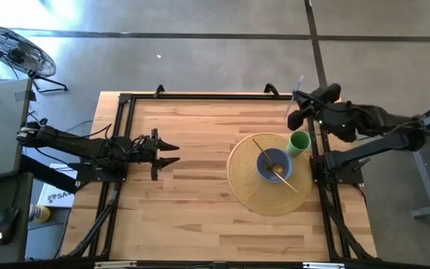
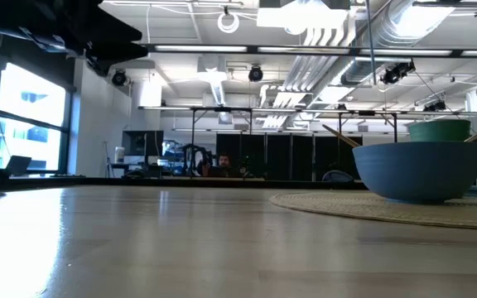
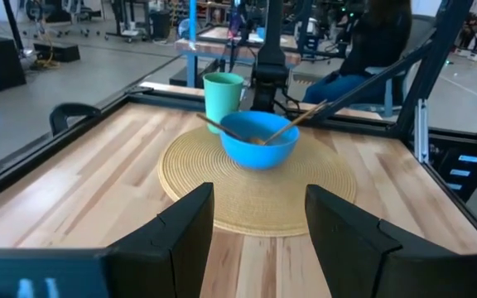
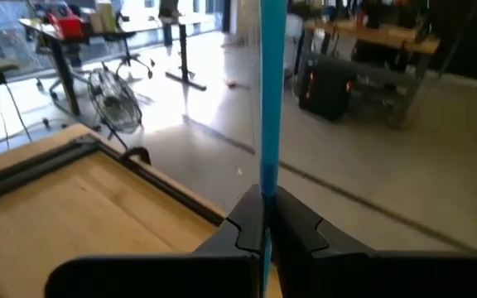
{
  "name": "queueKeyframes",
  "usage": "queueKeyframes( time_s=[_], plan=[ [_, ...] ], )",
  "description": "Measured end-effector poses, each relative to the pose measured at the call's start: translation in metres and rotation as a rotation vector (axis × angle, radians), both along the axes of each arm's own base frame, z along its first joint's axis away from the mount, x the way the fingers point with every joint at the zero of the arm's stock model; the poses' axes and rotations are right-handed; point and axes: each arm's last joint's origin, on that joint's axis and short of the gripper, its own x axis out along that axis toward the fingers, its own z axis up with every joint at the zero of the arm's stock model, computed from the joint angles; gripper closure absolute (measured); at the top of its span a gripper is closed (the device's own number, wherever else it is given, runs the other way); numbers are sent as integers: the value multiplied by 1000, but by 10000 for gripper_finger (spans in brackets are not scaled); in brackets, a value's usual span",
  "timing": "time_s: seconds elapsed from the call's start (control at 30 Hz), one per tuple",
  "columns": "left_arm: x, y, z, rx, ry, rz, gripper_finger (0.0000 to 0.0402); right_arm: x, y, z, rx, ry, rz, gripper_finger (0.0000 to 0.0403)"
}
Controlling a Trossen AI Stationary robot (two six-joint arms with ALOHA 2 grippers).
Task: Pick & Place Utensil
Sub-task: Put the blue straw into the green cup on the brown placemat
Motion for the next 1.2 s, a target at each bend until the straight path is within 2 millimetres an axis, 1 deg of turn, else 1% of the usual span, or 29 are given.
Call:
queueKeyframes(
  time_s=[0.23, 0.5, 0.67, 0.83, 0.9, 1.1, 1.2],
  plan=[
    [-1, 0, -5, -20, 11, 15, 213, -16, -10, -4, 96, 42, -72, 398],
    [-1, 0, -5, -20, 11, 15, 213, -39, -14, -6, 131, 27, -152, 398],
    [0, 0, -5, -20, 12, 14, 213, -46, -14, -7, 134, 24, -180, 400],
    [0, 0, -5, -20, 13, 14, 213, -46, -14, -9, 156, 27, -175, 399],
    [0, 0, -5, -20, 13, 14, 213, -43, -14, -19, 167, 53, -184, 398],
    [0, 0, -5, -20, 15, 14, 213, -38, -14, -63, 233, 90, -236, 400],
    [0, 0, -5, -20, 15, 14, 213, -34, -13, -82, 273, 108, -225, 397]
  ],
)
